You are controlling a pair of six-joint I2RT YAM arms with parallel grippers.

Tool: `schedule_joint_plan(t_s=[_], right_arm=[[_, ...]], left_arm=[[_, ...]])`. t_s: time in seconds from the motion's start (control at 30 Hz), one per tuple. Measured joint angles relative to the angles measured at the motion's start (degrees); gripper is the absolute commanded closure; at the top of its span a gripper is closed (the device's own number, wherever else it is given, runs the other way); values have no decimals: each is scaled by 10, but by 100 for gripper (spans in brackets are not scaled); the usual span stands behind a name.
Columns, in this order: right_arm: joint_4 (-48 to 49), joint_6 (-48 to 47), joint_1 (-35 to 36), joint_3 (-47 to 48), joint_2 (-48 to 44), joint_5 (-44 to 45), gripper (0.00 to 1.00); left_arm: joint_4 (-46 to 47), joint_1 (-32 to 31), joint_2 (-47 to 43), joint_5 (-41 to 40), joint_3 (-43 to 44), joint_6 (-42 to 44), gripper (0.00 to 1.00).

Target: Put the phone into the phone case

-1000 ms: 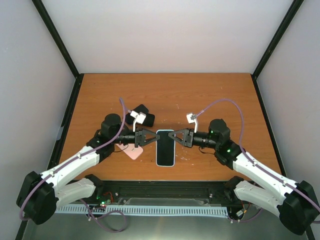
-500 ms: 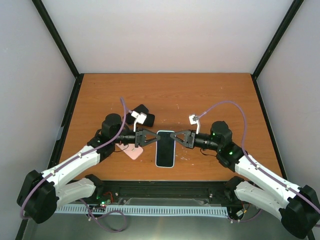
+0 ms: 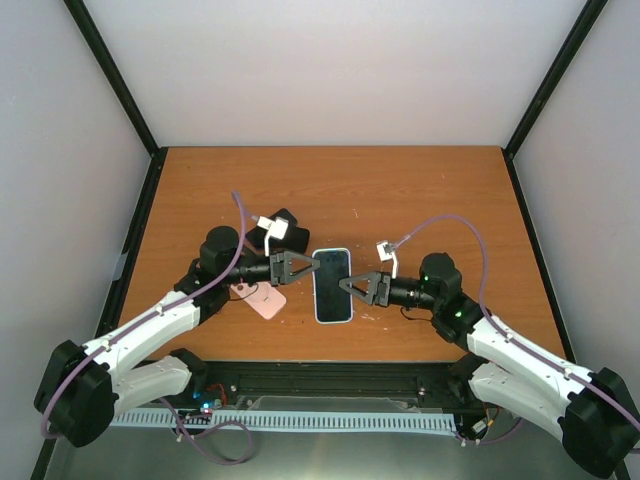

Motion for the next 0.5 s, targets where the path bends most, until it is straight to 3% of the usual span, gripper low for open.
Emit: schedule_joint_plan(t_s=[0.13, 0.27, 0.5], right_arm=[[31, 22, 1, -28, 0, -16, 48], [77, 49, 2, -63, -1, -33, 66], [116, 82, 4, -99, -10, -40, 84]], left_arm=[[14, 0, 0, -16, 0, -12, 100], [16, 0, 3, -42, 0, -17, 100], [23, 0, 25, -60, 2, -27, 100]])
